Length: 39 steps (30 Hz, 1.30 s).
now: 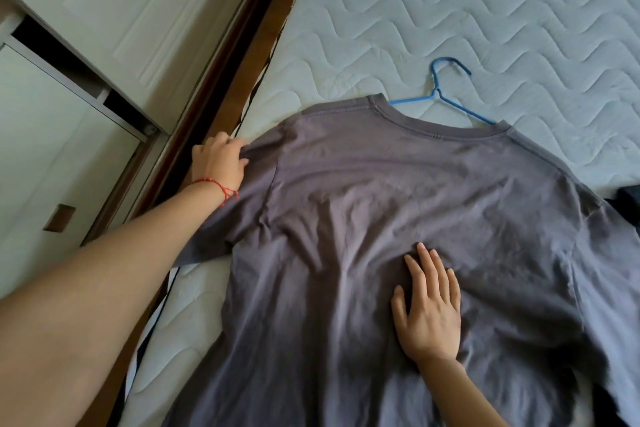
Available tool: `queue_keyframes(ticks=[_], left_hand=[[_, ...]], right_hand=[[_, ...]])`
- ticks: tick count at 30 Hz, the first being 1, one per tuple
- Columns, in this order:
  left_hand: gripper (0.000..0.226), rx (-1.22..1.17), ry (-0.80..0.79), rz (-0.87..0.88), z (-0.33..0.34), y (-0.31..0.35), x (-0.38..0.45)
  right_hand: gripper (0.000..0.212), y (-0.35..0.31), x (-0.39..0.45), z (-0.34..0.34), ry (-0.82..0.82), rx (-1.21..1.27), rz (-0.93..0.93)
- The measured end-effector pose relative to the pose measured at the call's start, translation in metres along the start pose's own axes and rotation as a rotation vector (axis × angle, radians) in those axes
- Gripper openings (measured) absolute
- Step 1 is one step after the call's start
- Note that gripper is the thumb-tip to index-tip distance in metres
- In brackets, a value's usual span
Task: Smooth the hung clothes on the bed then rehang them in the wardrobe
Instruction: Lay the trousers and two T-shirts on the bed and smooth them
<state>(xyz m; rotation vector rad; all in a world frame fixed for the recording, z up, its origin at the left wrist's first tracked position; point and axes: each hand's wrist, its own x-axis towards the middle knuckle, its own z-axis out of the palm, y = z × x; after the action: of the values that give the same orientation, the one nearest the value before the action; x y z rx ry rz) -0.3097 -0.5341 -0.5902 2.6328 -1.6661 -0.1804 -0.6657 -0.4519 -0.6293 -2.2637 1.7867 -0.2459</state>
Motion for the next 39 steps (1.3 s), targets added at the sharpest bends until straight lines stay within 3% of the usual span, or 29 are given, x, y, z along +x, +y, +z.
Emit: queue_keyframes(ticks=[4, 8, 14, 17, 22, 29, 33, 36, 39], left_hand=[[0.018, -0.029, 0.169, -0.095, -0.012, -0.006, 0.016], [0.029, -0.153, 0.291, -0.178, -0.021, 0.002, 0.006], [0.031, -0.410, 0.407, -0.143, 0.001, 0.014, -0.103], [0.031, -0.478, 0.330, -0.155, 0.012, 0.017, -0.177], [0.044, -0.504, -0.011, -0.250, 0.021, 0.001, -0.261], [0.018, -0.483, -0.207, -0.356, 0.007, -0.004, -0.291], [0.029, -0.579, -0.321, -0.466, 0.009, -0.018, -0.302], [0.029, -0.625, -0.441, -0.464, 0.003, -0.026, -0.316], [0.029, -0.654, -0.463, -0.498, -0.008, -0.037, -0.332]], right_hand=[[0.047, 0.000, 0.001, 0.000, 0.017, -0.014, -0.013], [0.049, 0.001, 0.000, -0.001, -0.005, -0.029, -0.016], [0.052, 0.004, -0.002, -0.011, -0.092, 0.013, -0.031], [0.051, 0.015, -0.022, -0.020, -0.081, 0.001, -0.004], [0.052, 0.041, -0.102, -0.035, -0.021, -0.036, 0.296], [0.050, 0.074, -0.212, -0.053, 0.038, 0.004, 0.546], [0.058, 0.084, -0.227, -0.077, -0.002, 0.153, 0.740], [0.046, 0.093, -0.232, -0.093, -0.093, 0.365, 1.005], [0.031, 0.107, -0.248, -0.103, -0.120, 0.370, 1.057]])
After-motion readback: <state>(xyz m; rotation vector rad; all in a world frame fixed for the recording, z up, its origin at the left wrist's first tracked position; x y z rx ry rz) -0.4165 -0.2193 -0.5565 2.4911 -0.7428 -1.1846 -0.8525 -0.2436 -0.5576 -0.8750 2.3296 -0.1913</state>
